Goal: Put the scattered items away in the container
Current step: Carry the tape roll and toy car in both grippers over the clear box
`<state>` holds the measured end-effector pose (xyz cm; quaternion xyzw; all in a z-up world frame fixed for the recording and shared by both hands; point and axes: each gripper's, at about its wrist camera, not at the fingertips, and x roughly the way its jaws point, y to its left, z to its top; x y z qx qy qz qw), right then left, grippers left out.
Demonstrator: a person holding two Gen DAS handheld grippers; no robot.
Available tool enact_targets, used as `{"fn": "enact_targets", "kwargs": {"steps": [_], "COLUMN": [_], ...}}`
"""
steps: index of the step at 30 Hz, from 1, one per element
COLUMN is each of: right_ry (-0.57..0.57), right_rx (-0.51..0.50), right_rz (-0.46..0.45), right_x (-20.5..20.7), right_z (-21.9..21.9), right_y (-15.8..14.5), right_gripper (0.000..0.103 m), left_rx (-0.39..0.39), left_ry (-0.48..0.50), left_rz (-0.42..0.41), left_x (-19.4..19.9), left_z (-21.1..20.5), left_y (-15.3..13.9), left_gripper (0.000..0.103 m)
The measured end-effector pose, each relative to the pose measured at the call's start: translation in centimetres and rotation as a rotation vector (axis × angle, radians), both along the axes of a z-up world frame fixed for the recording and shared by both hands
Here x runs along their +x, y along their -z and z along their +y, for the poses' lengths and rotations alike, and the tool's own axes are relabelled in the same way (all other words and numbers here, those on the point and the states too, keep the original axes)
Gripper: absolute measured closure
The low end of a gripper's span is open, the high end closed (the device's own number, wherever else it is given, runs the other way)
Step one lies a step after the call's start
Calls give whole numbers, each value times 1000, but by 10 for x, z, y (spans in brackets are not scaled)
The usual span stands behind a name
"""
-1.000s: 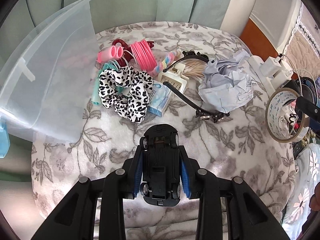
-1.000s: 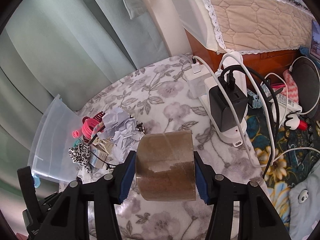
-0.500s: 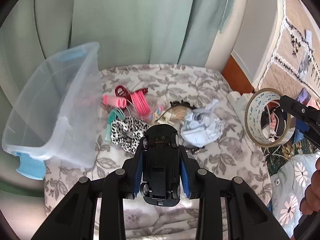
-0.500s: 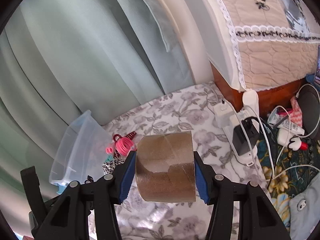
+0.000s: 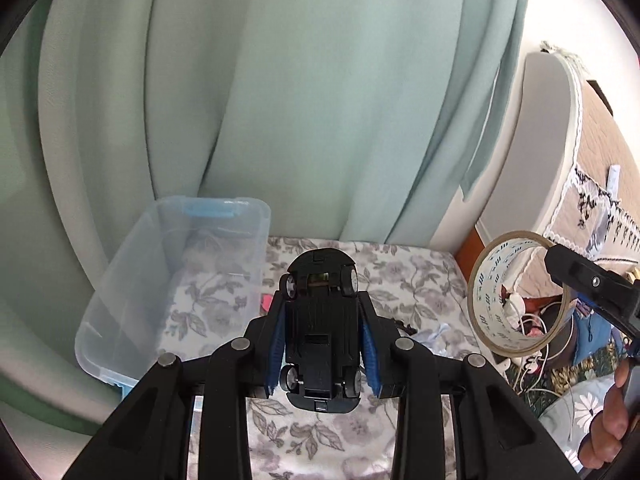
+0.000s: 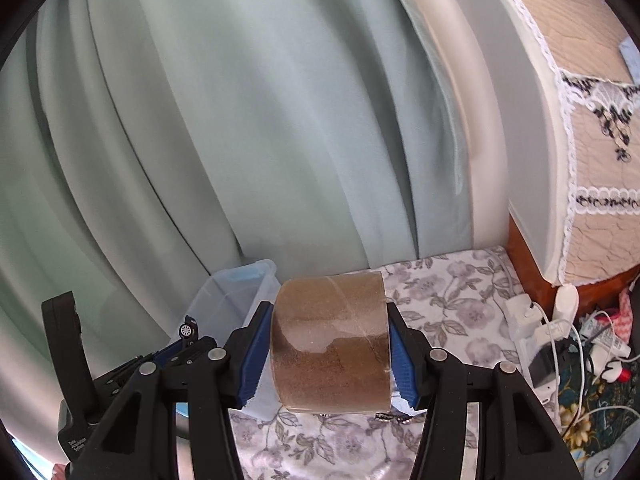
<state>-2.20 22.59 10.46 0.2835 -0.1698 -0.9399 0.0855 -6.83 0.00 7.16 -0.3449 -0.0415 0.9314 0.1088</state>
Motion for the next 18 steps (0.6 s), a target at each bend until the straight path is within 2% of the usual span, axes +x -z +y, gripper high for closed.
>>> {"fn": "enact_targets", "kwargs": {"steps": [5, 18], "right_ry": [-70, -251], "right_rx": [17, 61], "right_rz": [8, 12], "right_x": [-7, -24], "right_z": [-31, -104], "right_y": [-6, -1], "right_gripper": [46, 46], "left_rx": [21, 69], "left_ry": [-61, -201], "left_rz": [23, -8], "left_x": [3, 1], "left_z": [-30, -94], "left_y": [-3, 15], "left_gripper": [69, 69]}}
